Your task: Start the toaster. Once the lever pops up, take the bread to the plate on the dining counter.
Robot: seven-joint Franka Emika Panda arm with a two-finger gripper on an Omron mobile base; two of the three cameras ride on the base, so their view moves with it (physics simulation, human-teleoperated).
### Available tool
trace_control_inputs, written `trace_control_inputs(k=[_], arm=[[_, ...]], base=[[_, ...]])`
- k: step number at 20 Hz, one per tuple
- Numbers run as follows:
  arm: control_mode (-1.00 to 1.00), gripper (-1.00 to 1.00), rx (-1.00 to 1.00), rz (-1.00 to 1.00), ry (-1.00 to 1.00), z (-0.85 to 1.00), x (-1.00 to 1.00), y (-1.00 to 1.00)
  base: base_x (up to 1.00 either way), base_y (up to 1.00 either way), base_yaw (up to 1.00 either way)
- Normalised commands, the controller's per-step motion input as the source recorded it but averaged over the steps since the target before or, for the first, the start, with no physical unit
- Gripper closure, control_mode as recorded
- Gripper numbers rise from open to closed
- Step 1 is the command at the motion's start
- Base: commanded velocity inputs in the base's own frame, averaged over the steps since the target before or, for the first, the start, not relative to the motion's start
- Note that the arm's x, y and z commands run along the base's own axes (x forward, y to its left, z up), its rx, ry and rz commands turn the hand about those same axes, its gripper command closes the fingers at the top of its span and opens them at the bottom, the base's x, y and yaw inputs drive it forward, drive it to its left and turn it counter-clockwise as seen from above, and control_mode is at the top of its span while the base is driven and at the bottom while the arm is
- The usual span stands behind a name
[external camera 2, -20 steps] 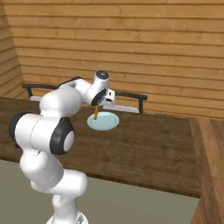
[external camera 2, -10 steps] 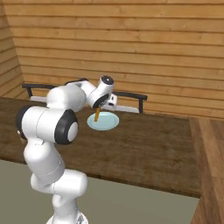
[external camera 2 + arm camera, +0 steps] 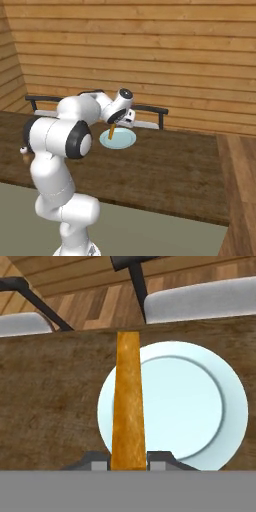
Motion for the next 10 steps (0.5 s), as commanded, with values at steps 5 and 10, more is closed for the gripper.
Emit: trace_control_inputs(k=[5,10], arm=[[-1.0,1.0,0.02,0.0,0.01,-0.13,0.18,0.0],[-1.0,1.0,0.03,0.0,0.02,-0.29,0.15,0.0]], base=[[0.0,0.0,0.0],[0.0,0.0,0.0]])
